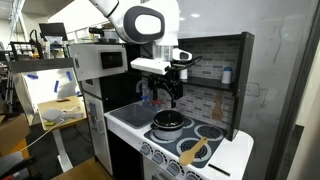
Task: Remove the black lid from the pot on the stove and put it on top of the cabinet
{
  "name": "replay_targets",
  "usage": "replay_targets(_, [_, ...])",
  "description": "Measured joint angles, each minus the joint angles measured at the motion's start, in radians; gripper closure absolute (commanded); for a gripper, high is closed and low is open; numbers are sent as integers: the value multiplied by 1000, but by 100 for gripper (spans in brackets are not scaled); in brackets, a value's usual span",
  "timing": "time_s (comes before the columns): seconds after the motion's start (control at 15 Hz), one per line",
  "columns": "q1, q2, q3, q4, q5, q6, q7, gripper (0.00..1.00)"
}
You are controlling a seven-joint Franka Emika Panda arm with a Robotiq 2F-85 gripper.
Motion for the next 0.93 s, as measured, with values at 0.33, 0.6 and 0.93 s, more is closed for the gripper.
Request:
replay_targets(0.33, [-12, 78, 10, 56, -4, 1, 0, 0])
replay_targets(0.6, [-17, 106, 14, 85, -18, 2, 0, 0])
replay_targets(0.93, [-33, 108, 14, 90, -40, 3, 0, 0])
